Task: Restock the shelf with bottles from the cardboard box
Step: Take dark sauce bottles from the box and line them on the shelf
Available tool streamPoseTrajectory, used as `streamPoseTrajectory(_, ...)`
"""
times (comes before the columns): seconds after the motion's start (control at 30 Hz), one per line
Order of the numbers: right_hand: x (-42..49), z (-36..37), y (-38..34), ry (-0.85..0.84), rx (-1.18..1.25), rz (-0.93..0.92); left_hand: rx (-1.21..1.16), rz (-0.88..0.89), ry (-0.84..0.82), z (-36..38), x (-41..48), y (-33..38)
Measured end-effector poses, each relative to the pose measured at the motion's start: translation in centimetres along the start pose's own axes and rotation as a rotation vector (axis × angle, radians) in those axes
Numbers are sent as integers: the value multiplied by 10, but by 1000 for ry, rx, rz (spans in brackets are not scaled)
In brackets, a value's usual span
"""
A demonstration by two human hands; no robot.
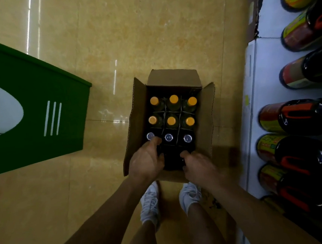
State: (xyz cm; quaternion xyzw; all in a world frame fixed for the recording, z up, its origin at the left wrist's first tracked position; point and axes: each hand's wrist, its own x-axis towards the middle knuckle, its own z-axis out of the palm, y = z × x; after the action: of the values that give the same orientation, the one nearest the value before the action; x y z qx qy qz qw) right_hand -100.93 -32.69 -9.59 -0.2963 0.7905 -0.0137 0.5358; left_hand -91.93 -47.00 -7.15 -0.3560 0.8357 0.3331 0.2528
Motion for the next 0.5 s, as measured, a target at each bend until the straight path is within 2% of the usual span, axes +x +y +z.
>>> streamPoseTrajectory(0.2, 29, 41, 5, 13, -83, 118, 28, 122, -169, 41, 22, -22)
streamPoseTrajectory(0.37, 61, 64, 4, 15, -216, 169, 52, 155, -149, 72, 38, -39)
streamPoseTrajectory(0.5, 66, 69, 7, 103, -240, 178, 85, 199, -138, 82, 40, -52)
